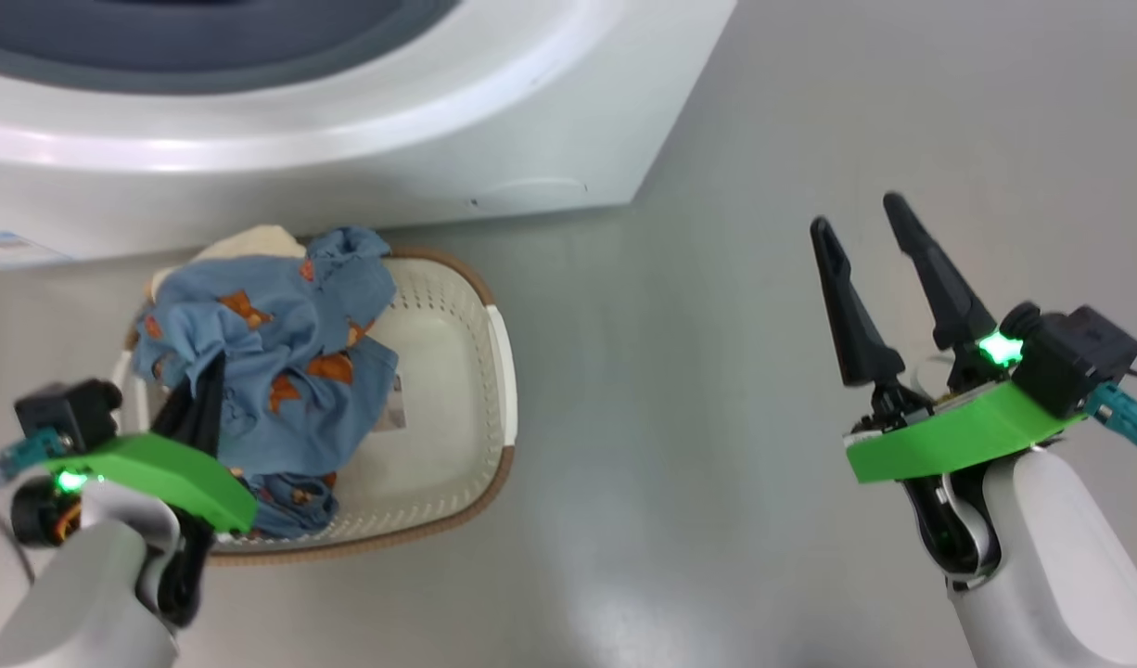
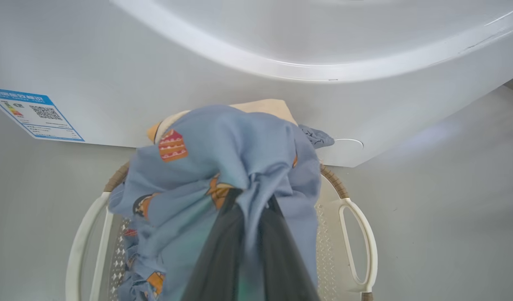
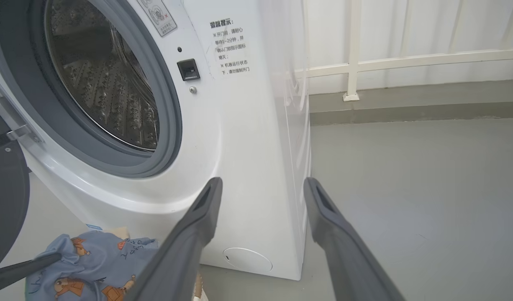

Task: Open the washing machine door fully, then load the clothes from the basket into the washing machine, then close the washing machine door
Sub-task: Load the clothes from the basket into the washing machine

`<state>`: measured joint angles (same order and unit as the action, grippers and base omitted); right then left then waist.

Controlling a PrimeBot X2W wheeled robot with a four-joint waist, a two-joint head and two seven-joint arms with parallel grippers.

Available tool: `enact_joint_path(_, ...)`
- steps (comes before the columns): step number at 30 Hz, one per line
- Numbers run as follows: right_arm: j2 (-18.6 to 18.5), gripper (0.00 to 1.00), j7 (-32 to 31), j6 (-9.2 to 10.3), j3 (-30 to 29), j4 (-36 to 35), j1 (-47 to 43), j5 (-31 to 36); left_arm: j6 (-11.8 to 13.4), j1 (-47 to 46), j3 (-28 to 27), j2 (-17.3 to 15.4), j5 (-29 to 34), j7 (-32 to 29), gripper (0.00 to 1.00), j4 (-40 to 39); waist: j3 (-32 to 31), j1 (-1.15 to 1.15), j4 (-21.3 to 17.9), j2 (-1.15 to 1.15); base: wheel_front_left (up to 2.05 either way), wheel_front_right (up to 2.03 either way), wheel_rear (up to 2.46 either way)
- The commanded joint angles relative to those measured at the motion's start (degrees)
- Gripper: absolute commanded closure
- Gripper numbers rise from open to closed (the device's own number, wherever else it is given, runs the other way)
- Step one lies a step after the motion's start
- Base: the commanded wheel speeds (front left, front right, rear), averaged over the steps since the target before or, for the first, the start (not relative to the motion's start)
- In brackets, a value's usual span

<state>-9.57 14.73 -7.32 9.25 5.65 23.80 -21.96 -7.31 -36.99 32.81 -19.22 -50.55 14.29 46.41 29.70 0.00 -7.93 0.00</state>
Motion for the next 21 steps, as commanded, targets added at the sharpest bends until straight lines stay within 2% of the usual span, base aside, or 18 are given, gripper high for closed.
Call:
enact_joint_path(1, -1.5, 0.0, 0.3, -0.17, 1.8, 0.3, -4.0, -1.6, -0.2, 7.5, -8.1, -0.4, 6.1, 0.7, 1.0, -7.9, -8.3, 0.0, 2.3, 0.0, 0.0, 0.0, 0.0)
enact_joint_path(2, -2.0, 0.0, 0.3, -0.17, 2.1, 1.1, -5.6, -2.1, -0.2, 11.2, -11.9, 0.9, 8.7, 0.7, 1.0, -12.2, -11.6, 0.0, 2.9, 0.0, 0.0, 0.0, 0.0)
enact_joint_path(3, -2.1, 0.0, 0.3, -0.17, 2.1, 1.2, -5.9, -2.2, -0.2, 11.9, -12.7, 1.2, 9.2, 0.7, 1.0, -13.0, -12.3, 0.0, 3.0, 0.0, 0.0, 0.0, 0.0)
enact_joint_path(9, -2.9, 0.0, 0.3, -0.17, 2.3, 1.8, -7.8, -2.8, -0.2, 16.0, -16.0, 3.1, 11.8, 0.7, 1.0, -18.1, -15.9, 0.0, 3.8, 0.0, 0.0, 0.0, 0.0)
enact_joint_path(21, -3.9, 0.0, 0.3, -0.17, 2.6, 2.1, -10.7, -3.4, 0.0, 23.5, -22.0, 4.9, 16.8, 0.7, 1.0, -27.1, -21.0, 0.0, 4.2, 0.0, 0.0, 0.0, 0.0)
